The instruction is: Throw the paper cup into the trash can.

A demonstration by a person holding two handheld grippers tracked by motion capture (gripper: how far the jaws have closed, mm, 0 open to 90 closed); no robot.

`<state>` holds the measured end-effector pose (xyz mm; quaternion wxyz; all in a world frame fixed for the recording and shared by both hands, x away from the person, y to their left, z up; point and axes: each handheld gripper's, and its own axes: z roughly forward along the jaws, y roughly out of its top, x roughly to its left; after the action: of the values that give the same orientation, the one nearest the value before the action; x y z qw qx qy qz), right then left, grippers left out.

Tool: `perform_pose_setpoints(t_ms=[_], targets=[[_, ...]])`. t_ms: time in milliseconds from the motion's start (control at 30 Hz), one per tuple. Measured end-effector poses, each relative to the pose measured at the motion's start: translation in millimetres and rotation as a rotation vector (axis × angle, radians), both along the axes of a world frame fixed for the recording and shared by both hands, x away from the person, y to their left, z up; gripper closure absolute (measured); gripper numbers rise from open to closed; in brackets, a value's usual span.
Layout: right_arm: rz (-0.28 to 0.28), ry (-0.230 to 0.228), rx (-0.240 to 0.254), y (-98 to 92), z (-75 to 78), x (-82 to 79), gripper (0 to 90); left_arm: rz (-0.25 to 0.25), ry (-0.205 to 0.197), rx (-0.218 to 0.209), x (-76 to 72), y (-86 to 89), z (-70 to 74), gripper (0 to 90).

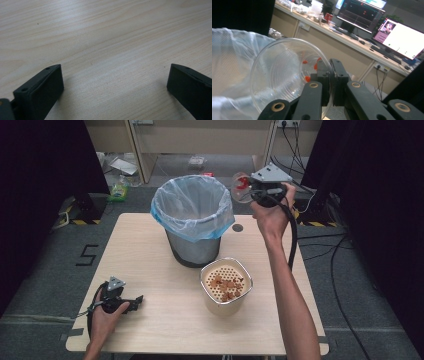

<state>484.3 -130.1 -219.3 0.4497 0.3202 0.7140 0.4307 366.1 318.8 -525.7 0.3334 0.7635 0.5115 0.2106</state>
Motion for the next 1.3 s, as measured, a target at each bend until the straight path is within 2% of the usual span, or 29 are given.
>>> perform_pose_setpoints(t_ms=[267, 500, 567, 633, 733, 900, 1033, 1133, 1300], targets=[[0.064, 0.028, -0.03, 39.8, -4.1, 12.7, 86.9, 0.0, -0.001, 0.001, -0.1, -0.1, 0.0, 0.0], [0.108, 0.087, -0.049, 70.2, -13.6, 26.8, 85.3, 0.0, -0.001, 0.001, -0.1, -0.1, 0.0, 0.0], [0.119, 0.113, -0.029, 77.7, -17.6, 31.7, 80.9, 0.0, -0.001, 0.001, -0.1, -0.1, 0.0, 0.0], [0.11, 0.132, 0.003, 84.3, -21.7, 35.8, 72.2, 0.0, 0.0, 0.001, 0.0, 0.0, 0.0, 0.0], [0.106, 0.136, -0.001, 89.9, -24.8, 39.7, 68.8, 0.0, 0.0, 0.001, 0.0, 0.0, 0.0, 0.0], [0.083, 0.161, 0.017, 83.3, -24.6, 39.4, 59.8, 0.0, 0.0, 0.001, -0.1, 0.0, 0.0, 0.0], [0.067, 0.177, 0.065, 70.0, -26.7, 37.6, 52.4, 0.0, -0.002, 0.003, -0.2, -0.2, 0.1, 0.0], [0.038, 0.186, 0.065, 56.8, -27.8, 34.6, 47.1, 0.001, -0.002, 0.002, -0.2, -0.2, 0.0, 0.0], [0.016, 0.194, 0.11, 29.5, -28.2, 27.9, 42.6, 0.0, -0.001, 0.001, -0.2, -0.2, 0.0, 0.0]])
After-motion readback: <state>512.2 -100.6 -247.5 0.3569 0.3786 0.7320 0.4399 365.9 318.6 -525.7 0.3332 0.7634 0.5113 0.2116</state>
